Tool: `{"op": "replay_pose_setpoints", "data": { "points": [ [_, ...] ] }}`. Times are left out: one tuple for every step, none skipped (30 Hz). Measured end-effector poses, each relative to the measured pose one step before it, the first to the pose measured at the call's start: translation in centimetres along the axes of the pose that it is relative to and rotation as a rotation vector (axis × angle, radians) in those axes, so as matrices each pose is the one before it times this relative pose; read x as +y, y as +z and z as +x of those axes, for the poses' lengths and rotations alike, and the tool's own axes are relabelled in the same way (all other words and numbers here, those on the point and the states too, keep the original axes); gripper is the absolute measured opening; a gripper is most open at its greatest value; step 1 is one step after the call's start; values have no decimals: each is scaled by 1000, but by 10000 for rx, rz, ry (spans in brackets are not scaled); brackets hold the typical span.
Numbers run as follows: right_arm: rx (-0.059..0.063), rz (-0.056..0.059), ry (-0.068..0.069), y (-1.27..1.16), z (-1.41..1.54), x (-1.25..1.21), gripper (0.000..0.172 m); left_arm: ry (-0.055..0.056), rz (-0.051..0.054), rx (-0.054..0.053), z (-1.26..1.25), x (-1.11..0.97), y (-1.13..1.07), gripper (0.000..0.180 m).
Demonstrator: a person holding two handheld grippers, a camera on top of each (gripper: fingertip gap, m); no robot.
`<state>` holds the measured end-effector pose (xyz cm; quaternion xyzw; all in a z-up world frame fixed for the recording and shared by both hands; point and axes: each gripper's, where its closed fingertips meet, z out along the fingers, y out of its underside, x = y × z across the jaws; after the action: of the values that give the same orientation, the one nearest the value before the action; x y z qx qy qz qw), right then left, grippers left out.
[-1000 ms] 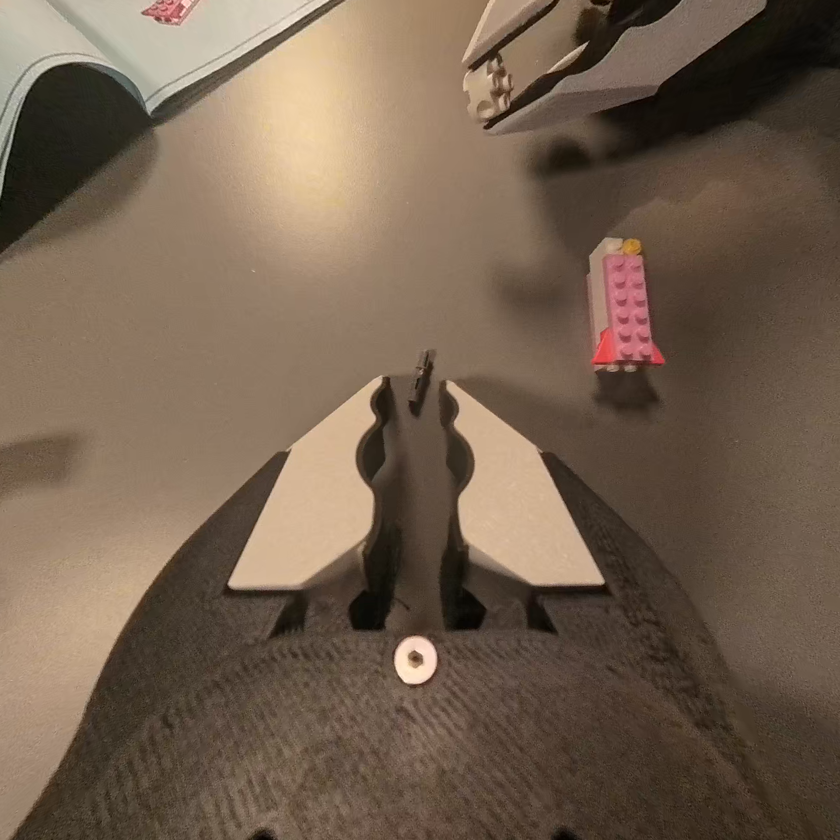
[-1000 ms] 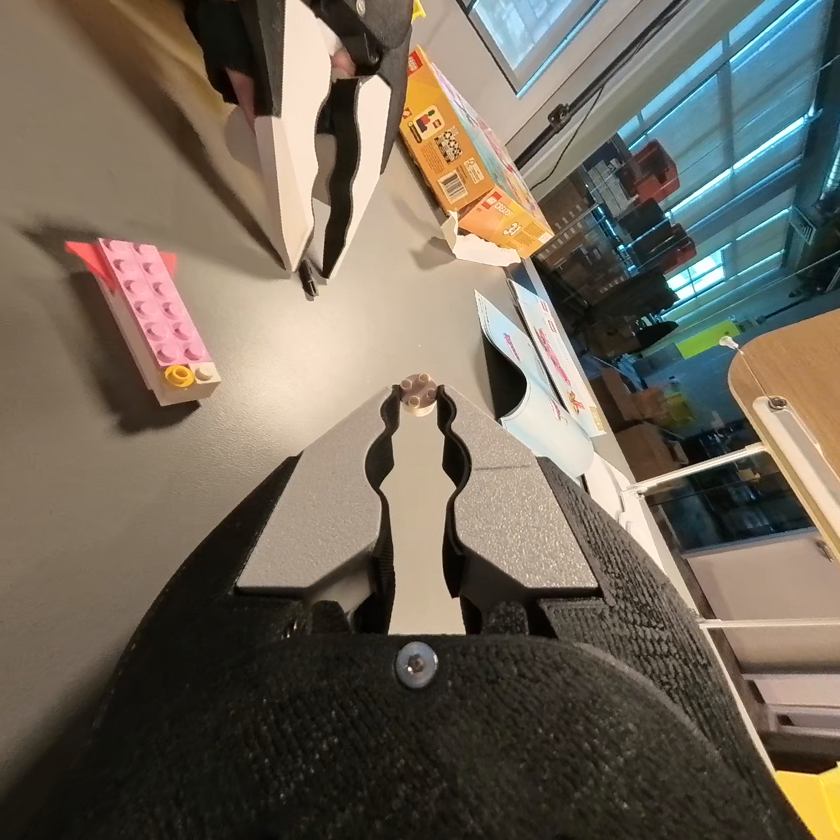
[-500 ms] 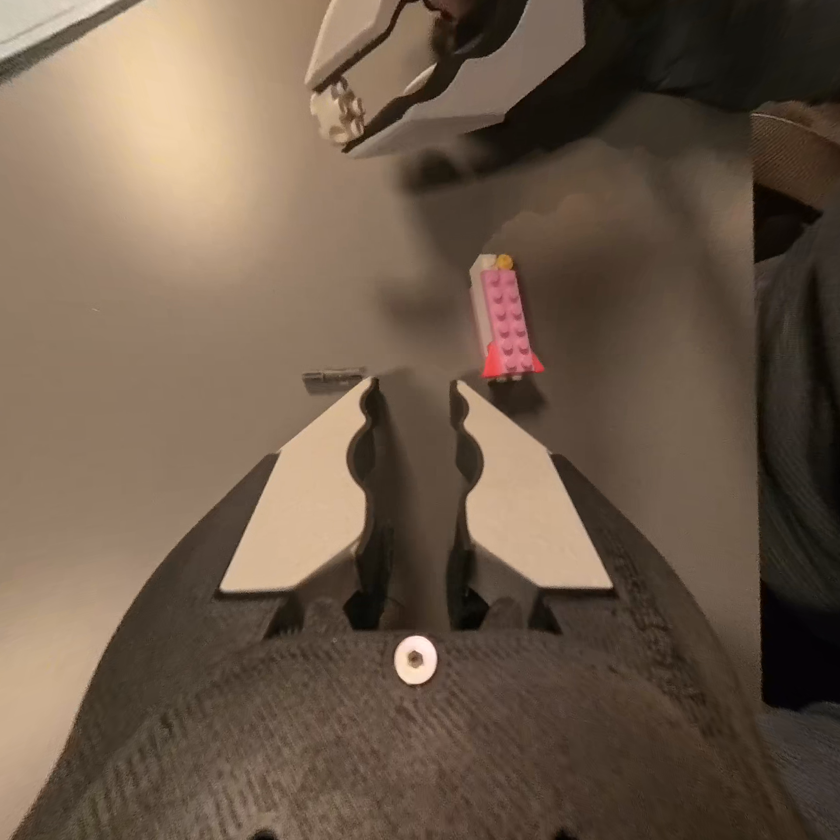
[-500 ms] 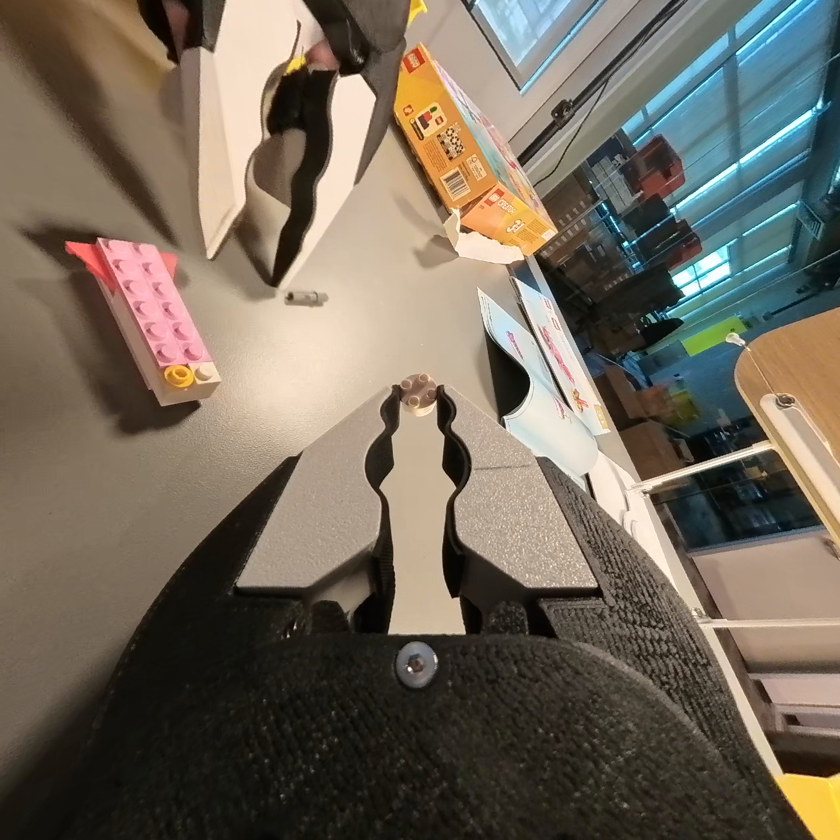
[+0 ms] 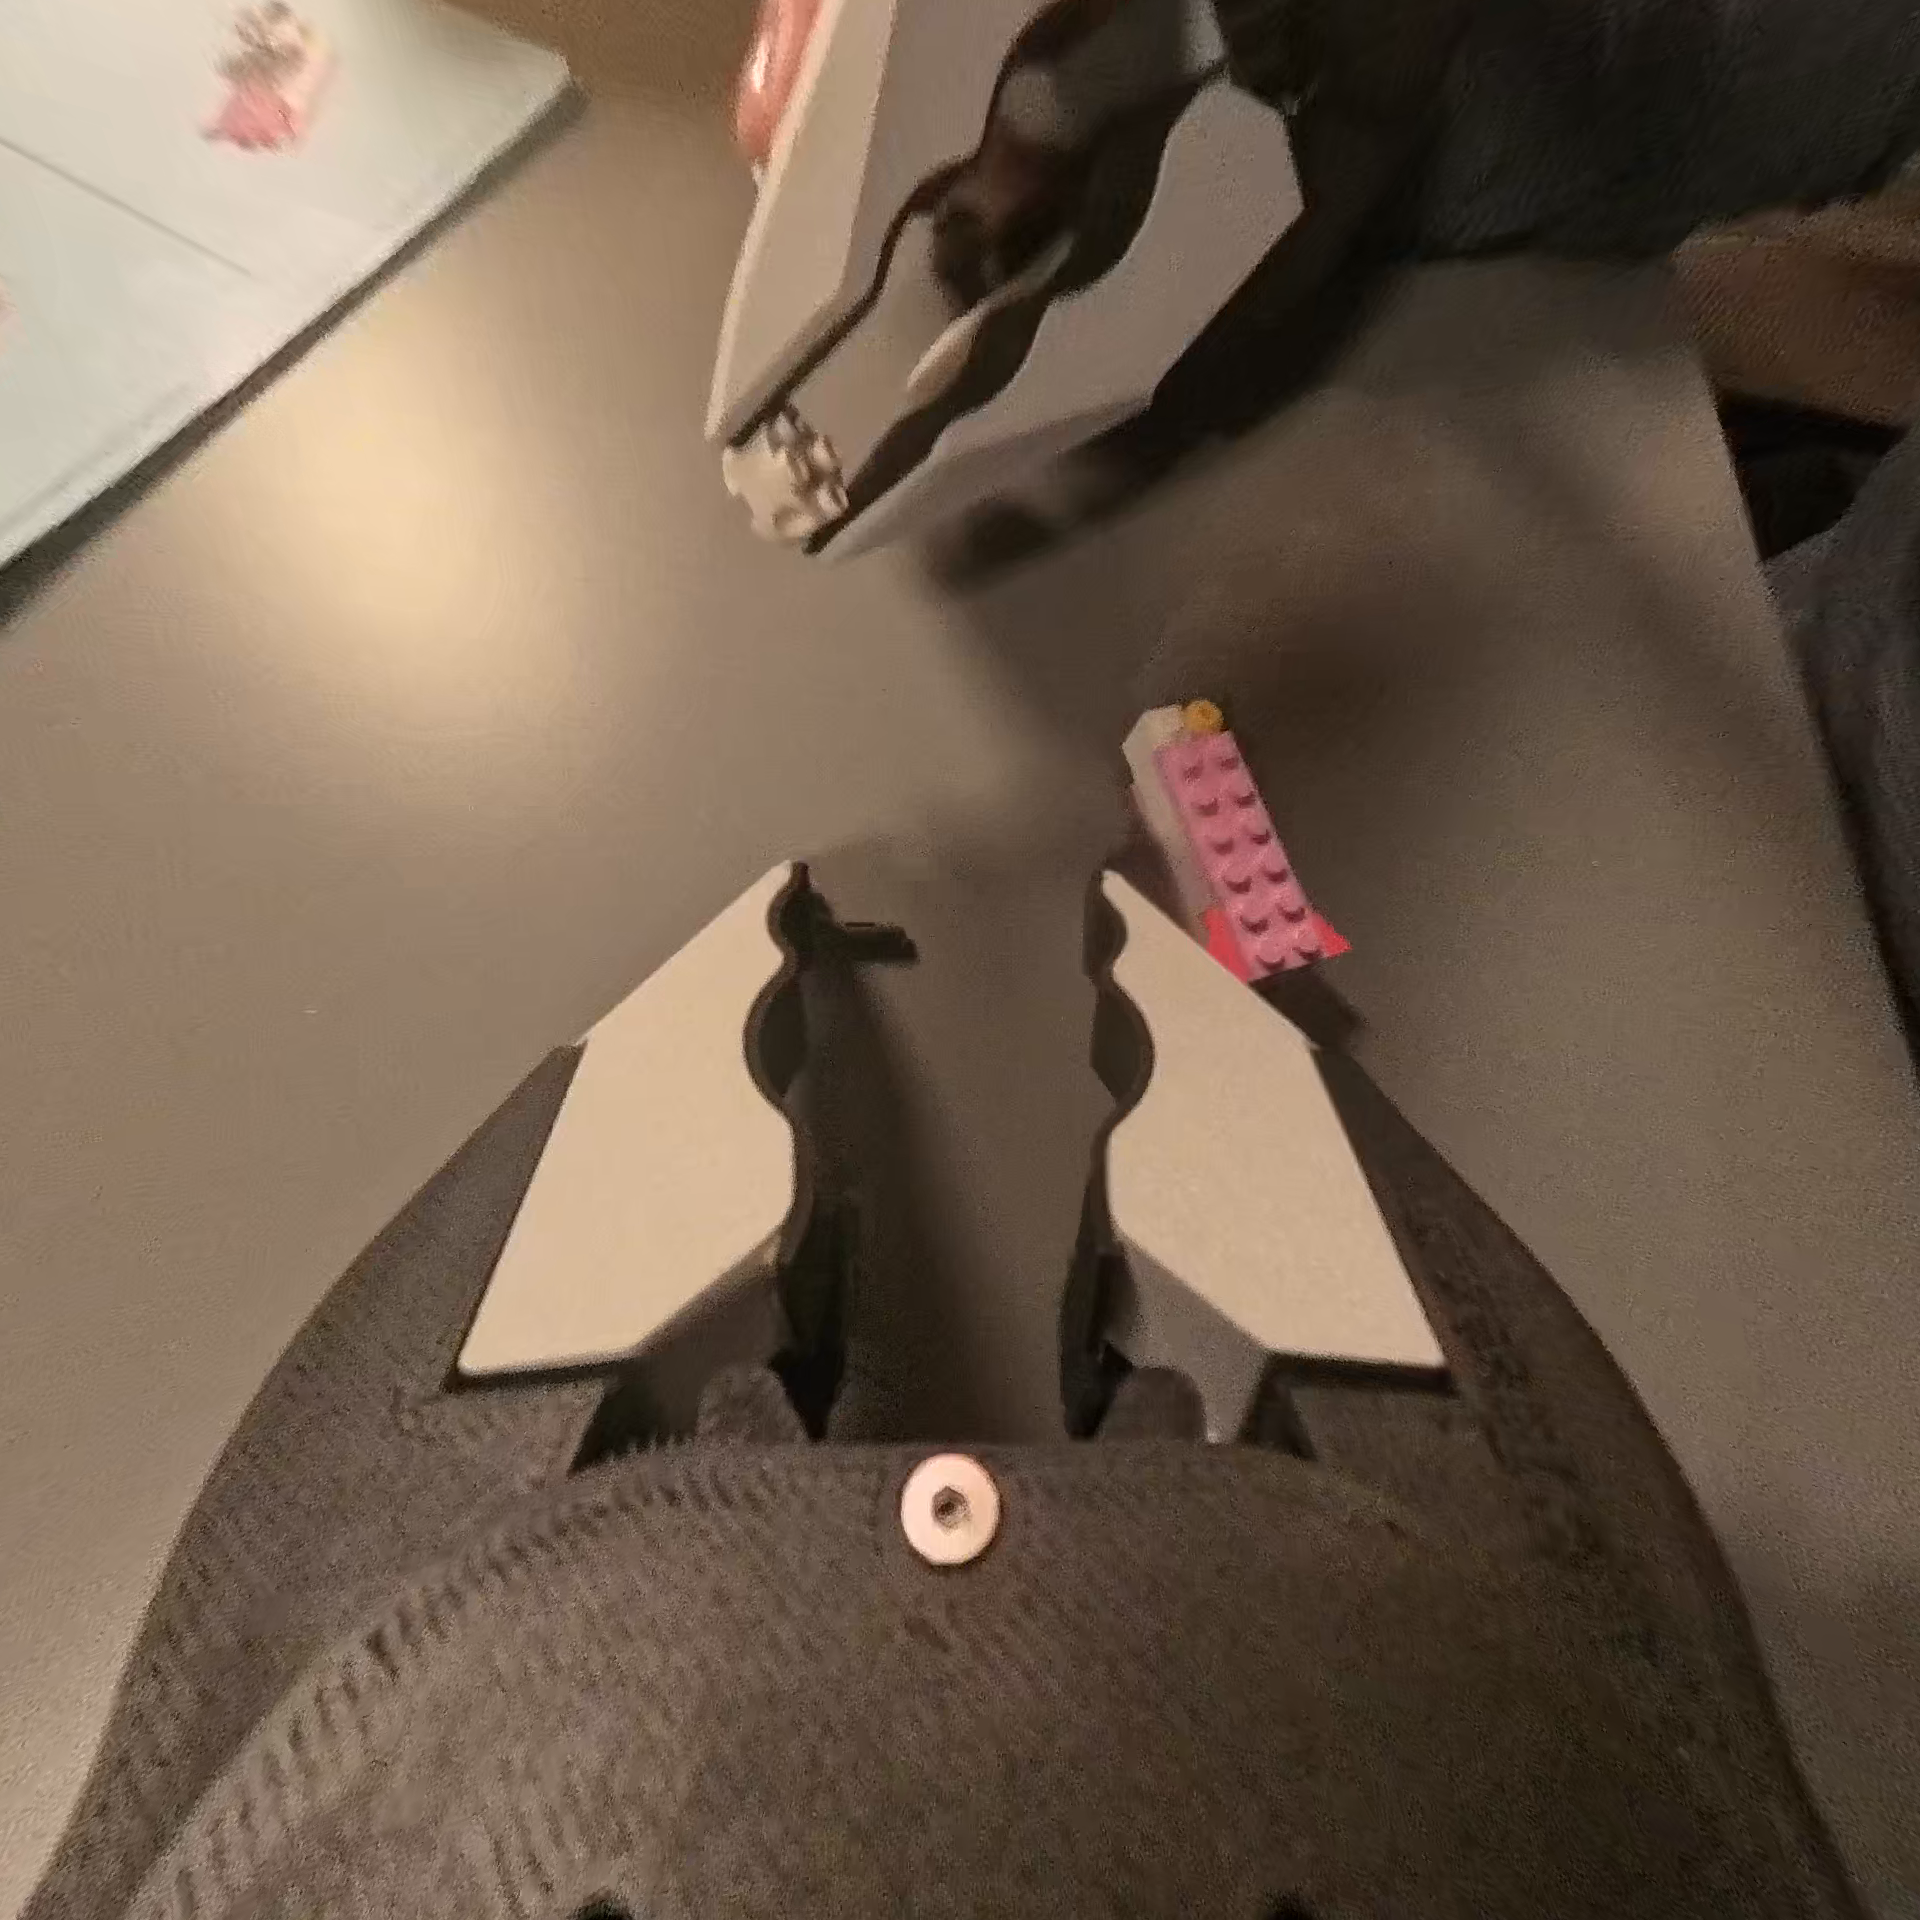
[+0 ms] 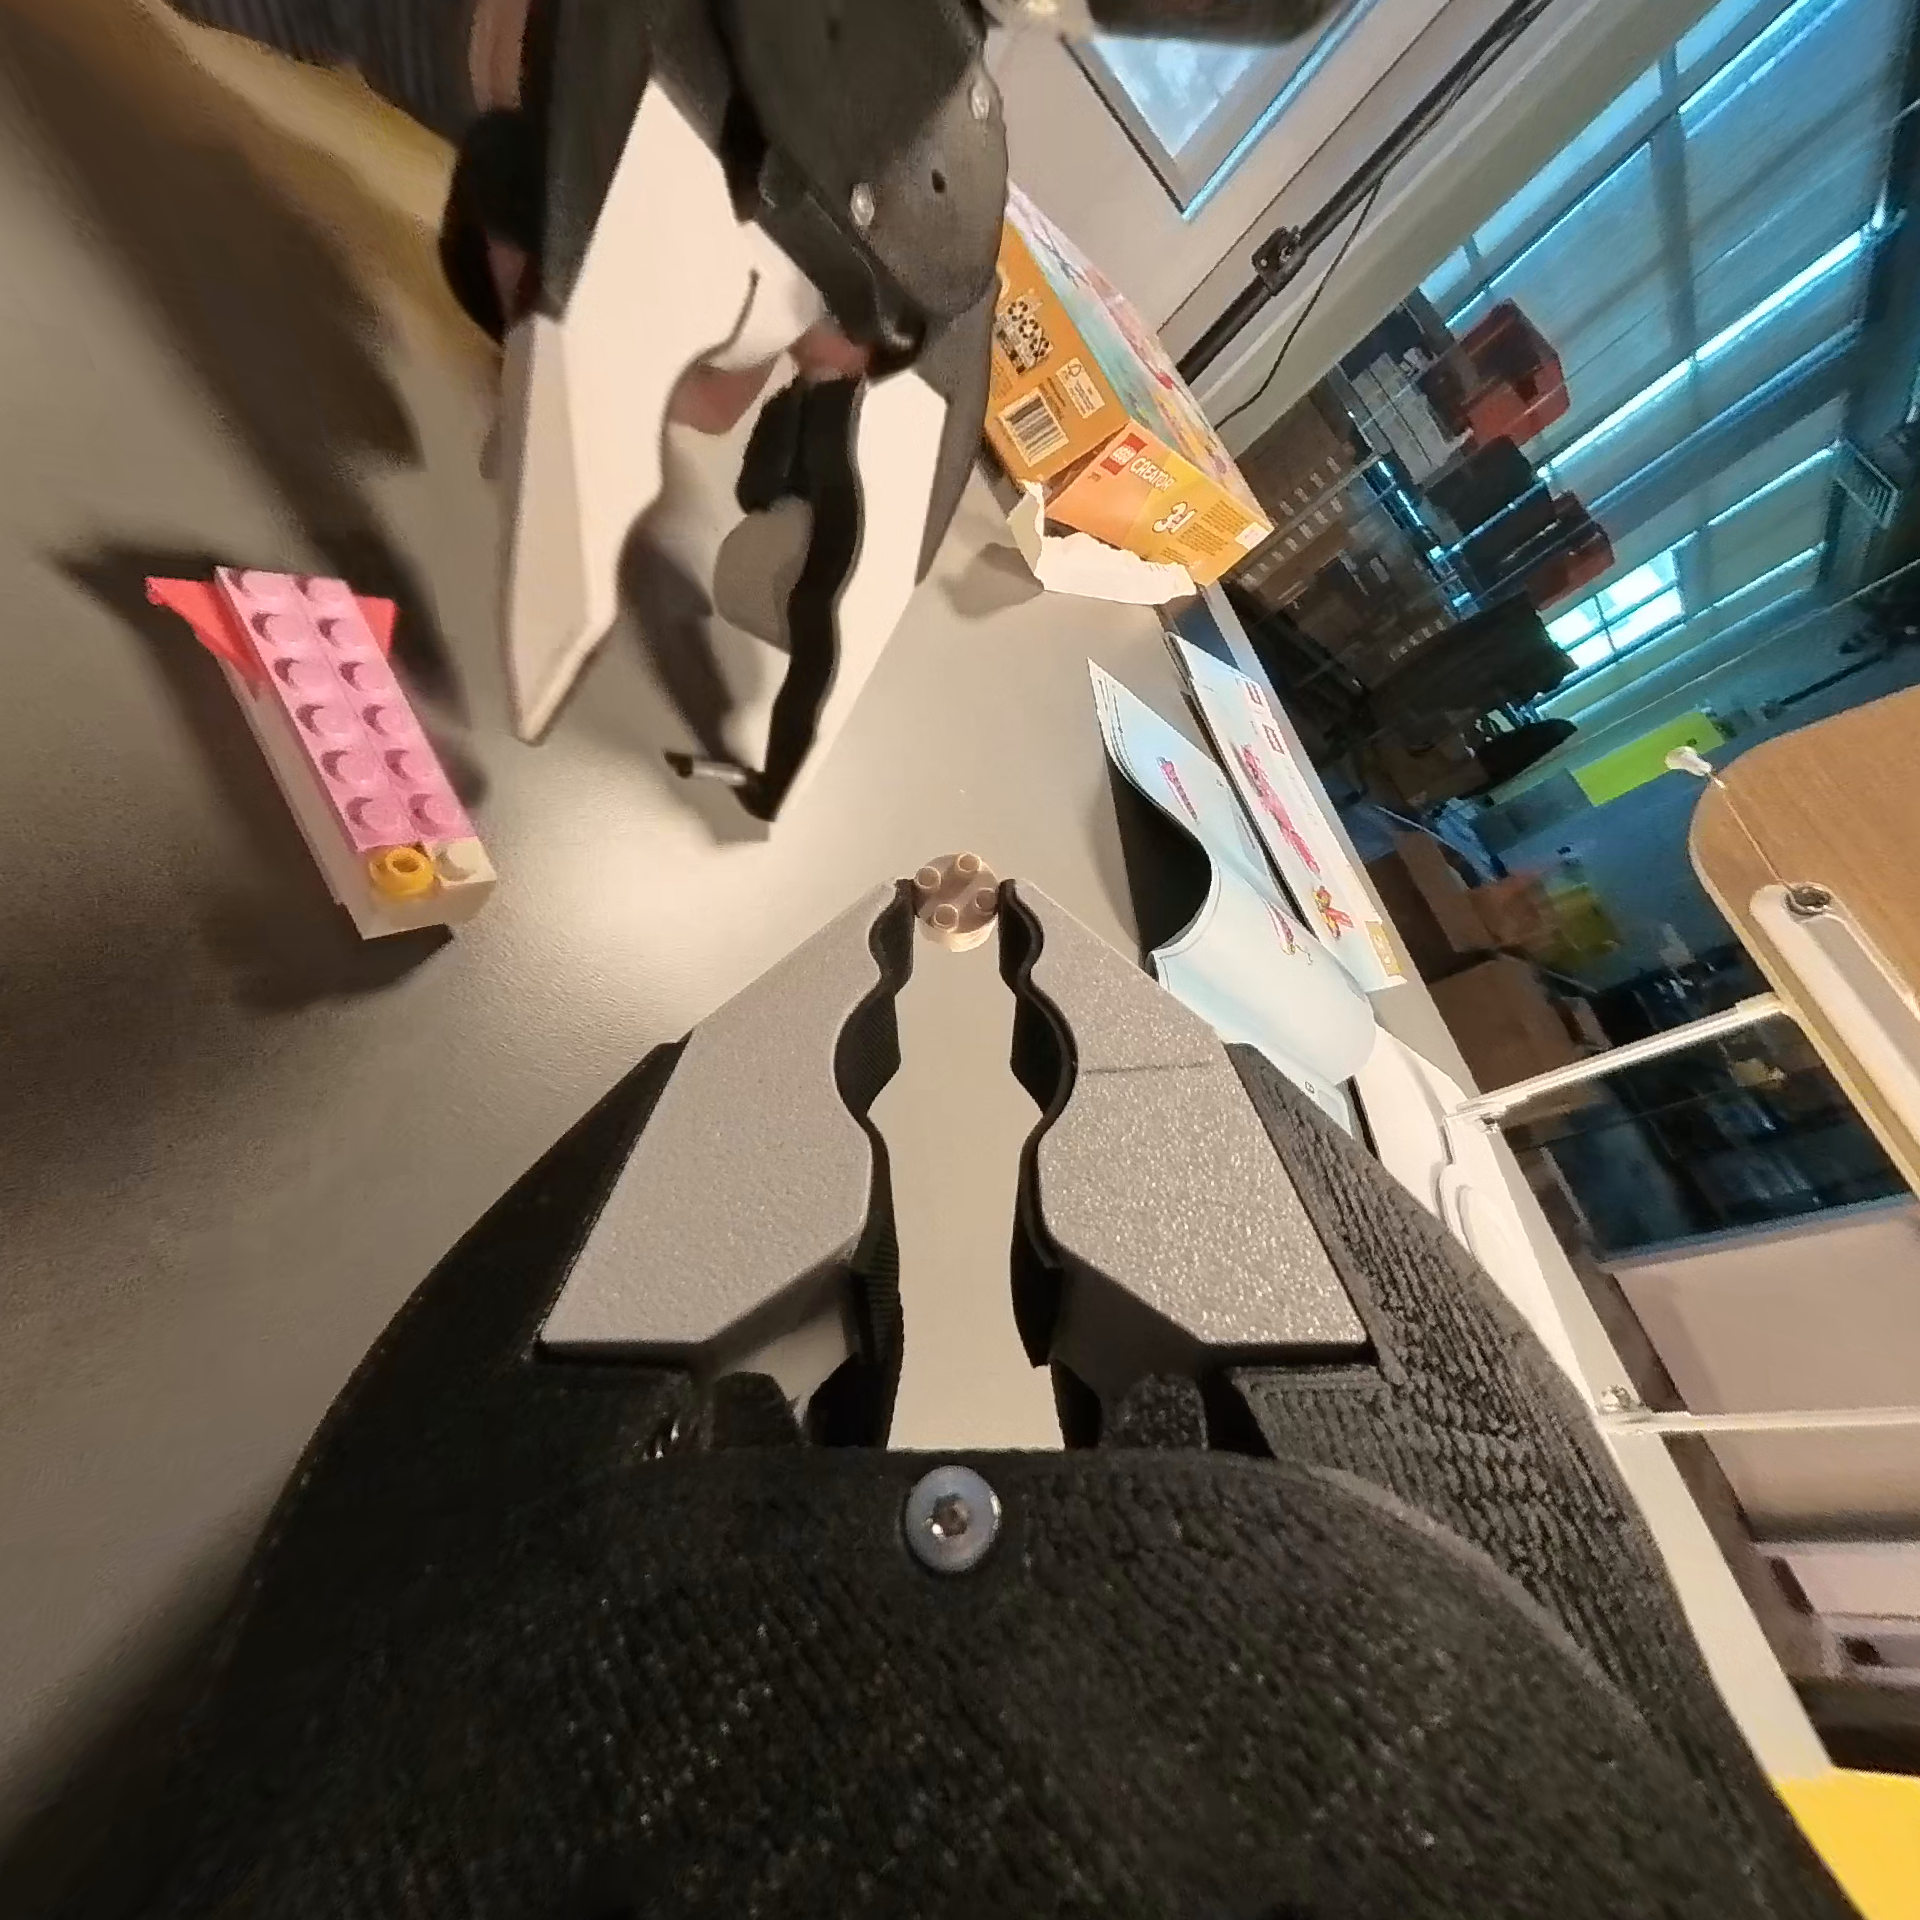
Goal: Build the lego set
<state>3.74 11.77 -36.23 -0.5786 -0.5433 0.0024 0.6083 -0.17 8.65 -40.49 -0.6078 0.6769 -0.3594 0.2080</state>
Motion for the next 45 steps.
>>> {"op": "replay_pose_setpoints", "data": {
  "points": [
    [-5,13,12,0,-5,-19,14,-100,5,-15,-47,-119,-152,51],
    [-12,2,-6,8,-28,-19,14,-179,-35,-32,-72,-11,-240,51],
    [-14,-7,-17,13,-50,-7,14,-132,108,-83,-82,-118,-296,50],
    [-8,-9,-26,14,-41,2,14,-59,156,-83,-21,-96,-292,49],
    [-2,-5,-18,5,-12,-2,14,-30,64,-64,53,73,-221,48],
    [-9,-3,1,7,-23,6,14,-25,-67,-87,6,303,-139,47],
    [-7,-8,16,9,3,27,14,-28,-137,-26,70,419,-28,45],
    [1,-6,16,4,17,30,14,-58,-184,52,136,472,58,42],
    [2,-4,19,9,19,14,14,-69,-74,101,188,248,59,40],
    [4,3,25,1,26,17,14,4,133,154,265,-173,-58,37],
    [0,10,25,12,15,1,14,87,91,-142,-202,-227,20,40],
    [-6,5,25,12,10,-5,14,264,121,-239,-370,-369,60,44],
    [-15,1,22,22,-6,18,14,374,163,-130,-258,-527,162,48],
    [-14,0,14,23,-16,17,14,321,151,9,-127,-565,270,52],
    [-2,-2,6,13,6,9,14,145,29,108,-63,-351,371,56],
    [-1,-2,11,2,5,29,14,-7,-94,209,45,-96,451,59],
    [-2,0,19,-9,4,9,14,-90,-243,214,53,191,476,60],
    [6,5,15,-21,34,7,14,-91,-289,106,-34,343,400,60],
    [6,1,15,-15,34,23,14,7,110,42,38,-225,46,59],
    [4,-2,18,-20,25,10,14,-55,-111,28,67,168,-112,58],
    [0,8,18,-10,13,4,14,-70,-58,-49,-30,163,-193,57],
    [-7,8,21,-3,-4,-3,14,-70,8,-39,-5,139,-232,57],
    [-9,6,13,9,3,-4,14,-97,-32,-36,-17,218,-204,55],
    [-13,-2,5,15,-26,6,14,-94,6,-19,12,179,-174,53],
    [-16,-6,-4,12,-35,4,14,-72,8,6,73,141,-140,52],
    [-12,-6,-10,15,-30,10,14,-35,4,-25,50,112,-124,50],
    [-8,-5,-5,6,-18,8,14,12,-13,-37,47,115,-74,48],
    [-4,-2,1,6,-11,-4,14,37,-20,-71,6,90,-51,45],
    [-5,-5,6,-1,-7,24,14,45,-4,-117,-79,61,-23,43],
    [-2,-1,9,13,4,8,14,41,24,-146,-144,1,26,39],
    [-3,-1,3,0,-6,1,14,39,31,-156,-187,6,37,36],
    [-8,-6,0,5,-12,19,14,46,36,-144,-172,5,18,32],
    [-9,-4,0,13,-16,10,14,38,43,-135,-164,3,27,29],
    [-3,2,-4,-6,-8,-5,14,5,41,-112,-138,-8,22,27],
    [-2,3,-9,2,-7,-14,14,-34,34,-88,-120,-26,27,24],
    [-7,3,-10,4,-20,-6,14,-80,30,-140,-222,-25,37,20],
    [-8,-2,-11,1,-21,1,14,-101,32,-132,-227,-35,44,15],
    [-10,4,-13,-1,-18,-1,14,-93,28,5,-21,-31,45,14],
    [-20,4,-13,-2,-43,-10,14,-101,43,103,118,-67,84,12],
    [-21,-3,-17,20,-46,13,14,-110,58,107,120,-89,92,12],
    [-23,1,-20,-1,-48,0,14,-72,42,93,126,-73,65,13],
    [-35,14,-15,8,-68,-18,14,-14,13,46,71,-45,39,14],
    [-27,19,-9,-1,-45,-32,14,56,-13,-8,18,-6,16,14],
    [-21,17,-1,-4,-36,-38,14,98,-3,-94,-101,-21,27,15],
    [-11,6,7,-2,-17,-3,14,74,27,-152,-181,-82,80,16]
  ]
}}
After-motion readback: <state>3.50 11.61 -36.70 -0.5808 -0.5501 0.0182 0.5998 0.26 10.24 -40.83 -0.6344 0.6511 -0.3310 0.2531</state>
